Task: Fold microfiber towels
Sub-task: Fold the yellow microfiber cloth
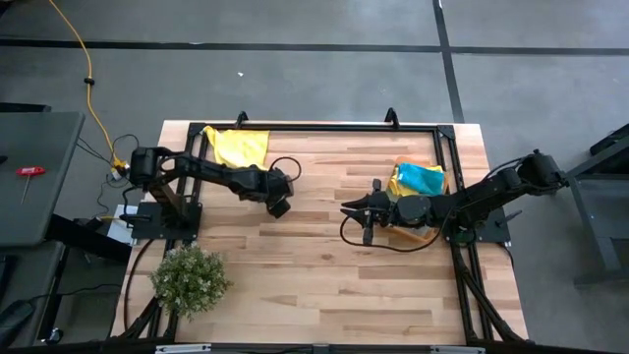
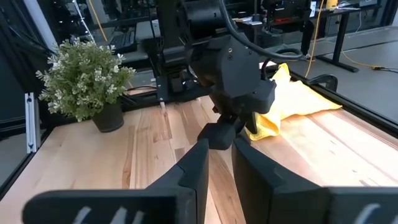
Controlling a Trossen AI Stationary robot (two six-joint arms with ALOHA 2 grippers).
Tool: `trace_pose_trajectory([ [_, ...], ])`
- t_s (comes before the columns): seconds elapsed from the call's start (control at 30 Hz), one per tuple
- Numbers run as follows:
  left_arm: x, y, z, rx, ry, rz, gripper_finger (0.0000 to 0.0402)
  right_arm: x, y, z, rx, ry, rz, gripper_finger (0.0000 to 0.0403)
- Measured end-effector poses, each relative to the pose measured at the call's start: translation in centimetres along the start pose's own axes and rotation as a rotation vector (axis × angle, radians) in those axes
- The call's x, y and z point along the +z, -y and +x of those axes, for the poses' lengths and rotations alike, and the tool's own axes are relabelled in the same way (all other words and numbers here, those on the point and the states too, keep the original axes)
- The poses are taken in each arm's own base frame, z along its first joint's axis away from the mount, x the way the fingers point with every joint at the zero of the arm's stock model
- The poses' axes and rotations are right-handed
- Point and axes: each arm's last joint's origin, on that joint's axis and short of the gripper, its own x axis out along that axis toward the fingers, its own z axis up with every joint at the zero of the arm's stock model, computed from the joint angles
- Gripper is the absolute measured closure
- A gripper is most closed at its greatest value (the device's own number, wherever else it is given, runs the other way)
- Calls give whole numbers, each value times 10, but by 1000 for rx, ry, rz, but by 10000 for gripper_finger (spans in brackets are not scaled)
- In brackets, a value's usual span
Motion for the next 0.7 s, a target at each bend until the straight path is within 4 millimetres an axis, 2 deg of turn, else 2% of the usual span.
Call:
trace_pose_trajectory([
  [0.13, 2, 0, 1, -29, -1, 11, 301, 0, 0, 0, 0, -3, -6, 338],
  [0.37, -1, 5, 0, -38, 3, 41, 393, 0, 0, 0, 0, -3, -2, 338],
  [0.53, -3, 8, -6, -44, 27, 53, 397, 0, 0, 0, 0, -3, -3, 338],
  [0.7, -2, 12, -21, -93, 101, 71, 400, 0, 0, 0, 0, -3, -8, 338],
])
